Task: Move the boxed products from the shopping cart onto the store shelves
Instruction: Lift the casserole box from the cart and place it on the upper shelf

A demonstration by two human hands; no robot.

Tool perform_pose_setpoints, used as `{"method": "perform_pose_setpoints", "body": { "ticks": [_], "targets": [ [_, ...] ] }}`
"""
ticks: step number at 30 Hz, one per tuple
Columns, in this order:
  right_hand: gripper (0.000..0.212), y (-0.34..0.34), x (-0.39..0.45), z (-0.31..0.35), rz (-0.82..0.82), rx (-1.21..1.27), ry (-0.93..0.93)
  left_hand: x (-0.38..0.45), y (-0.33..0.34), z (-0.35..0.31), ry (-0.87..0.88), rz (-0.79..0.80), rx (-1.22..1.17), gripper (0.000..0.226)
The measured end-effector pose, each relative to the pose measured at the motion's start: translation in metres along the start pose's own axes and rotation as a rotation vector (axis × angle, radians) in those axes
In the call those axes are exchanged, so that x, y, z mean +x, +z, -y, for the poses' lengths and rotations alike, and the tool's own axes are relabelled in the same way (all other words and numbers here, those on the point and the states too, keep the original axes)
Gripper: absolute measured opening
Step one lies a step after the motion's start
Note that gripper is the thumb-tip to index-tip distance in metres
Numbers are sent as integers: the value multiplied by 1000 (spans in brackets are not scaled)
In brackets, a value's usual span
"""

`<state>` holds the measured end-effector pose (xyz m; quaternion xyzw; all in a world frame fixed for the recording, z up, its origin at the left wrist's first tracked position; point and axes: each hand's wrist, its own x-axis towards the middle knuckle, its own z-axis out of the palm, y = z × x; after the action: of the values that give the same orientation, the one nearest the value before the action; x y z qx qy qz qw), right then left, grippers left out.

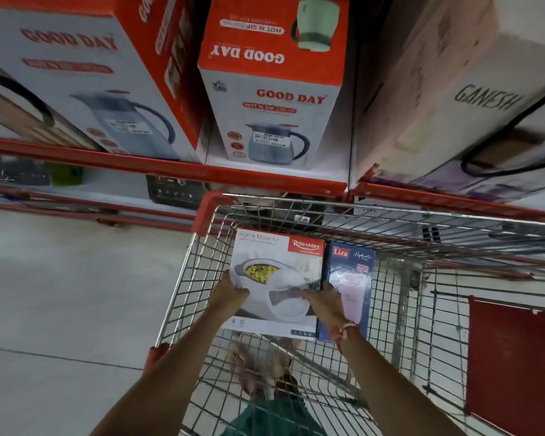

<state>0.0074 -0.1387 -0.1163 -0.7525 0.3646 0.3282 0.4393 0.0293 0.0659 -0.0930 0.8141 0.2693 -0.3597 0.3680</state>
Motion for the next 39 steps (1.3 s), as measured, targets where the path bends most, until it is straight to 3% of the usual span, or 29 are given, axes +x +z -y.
{"method": "perform_pose_setpoints", "body": {
  "ticks": [2,5,6,10,19,23,27,39],
  "targets": [
    [72,-5,-8,4,17,55,32,-12,-7,0,4,-4,-37,53],
    [20,-17,-35,11,45,120,-16,-39,-21,6,57,-14,-112,52],
    [16,-22,-48,13,42,133,-60,-51,-29,8,71,-23,-142,51],
    [41,-49,-107,14,24,289,-191,-100,-52,14,192,-9,-221,41],
    [29,-111,-229,43,-107,166,-573,-215,-105,-7,590,-282,-132,31],
    [35,-121,-261,59,-161,179,-693,-230,-130,-16,737,-366,-84,33],
    [36,-124,-282,69,-165,224,-778,-239,-149,-23,742,-337,-253,44],
    [39,-171,-342,166,-300,356,-1124,-274,-222,-118,1056,-448,-513,48]
  ]
}}
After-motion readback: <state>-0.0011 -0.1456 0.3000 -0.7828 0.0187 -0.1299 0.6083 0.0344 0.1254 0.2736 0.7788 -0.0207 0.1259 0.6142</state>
